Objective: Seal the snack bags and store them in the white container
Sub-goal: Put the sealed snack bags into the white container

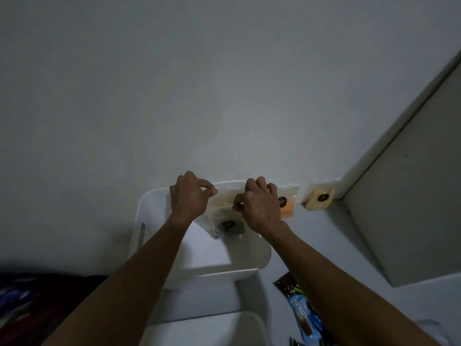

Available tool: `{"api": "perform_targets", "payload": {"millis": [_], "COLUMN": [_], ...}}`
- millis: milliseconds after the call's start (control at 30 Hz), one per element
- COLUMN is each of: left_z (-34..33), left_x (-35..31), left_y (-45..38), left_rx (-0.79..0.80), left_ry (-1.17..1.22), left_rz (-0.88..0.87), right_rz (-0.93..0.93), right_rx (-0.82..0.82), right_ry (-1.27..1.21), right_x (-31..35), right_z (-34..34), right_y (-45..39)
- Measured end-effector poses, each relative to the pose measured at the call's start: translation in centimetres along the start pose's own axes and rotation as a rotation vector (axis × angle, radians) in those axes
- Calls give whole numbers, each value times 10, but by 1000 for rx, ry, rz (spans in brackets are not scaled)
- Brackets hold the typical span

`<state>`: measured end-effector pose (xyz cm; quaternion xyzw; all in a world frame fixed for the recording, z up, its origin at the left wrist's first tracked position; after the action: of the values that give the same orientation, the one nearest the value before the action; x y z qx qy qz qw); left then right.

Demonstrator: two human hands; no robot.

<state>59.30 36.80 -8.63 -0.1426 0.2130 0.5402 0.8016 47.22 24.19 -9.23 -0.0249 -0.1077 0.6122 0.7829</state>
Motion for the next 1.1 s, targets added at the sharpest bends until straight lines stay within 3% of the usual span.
{"api": "perform_targets", "payload": {"millis": [400, 667, 900, 1100], "left_z": [-43, -38, 4, 62], "left_x": [17, 18, 7, -8], "left_y": [-14, -7, 15, 63], "left_rx": [14, -44, -125, -172], "left_ry": [59, 171, 231, 318], "left_rz": [99, 74, 9, -25], "right_rz": [-125, -155, -242, -318], "right_rx": [-164, -125, -120, -188], "right_ry": [82, 82, 26, -138], "right_x": [-19, -23, -22, -20], "right_z": [-36, -37, -1, 68], "right_y": [-15, -19, 2, 44]}}
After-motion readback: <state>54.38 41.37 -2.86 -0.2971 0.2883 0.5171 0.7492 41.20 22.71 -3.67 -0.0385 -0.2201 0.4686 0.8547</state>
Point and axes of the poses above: each hand's wrist, its own y-axis away from the middle knuckle, its own z-axis out of the back of the hand, x = y × z, the point moved 6 cm from there along -y, towards the middle knuckle, and after that the axes turned 6 degrees about z, right-handed, at the moved point
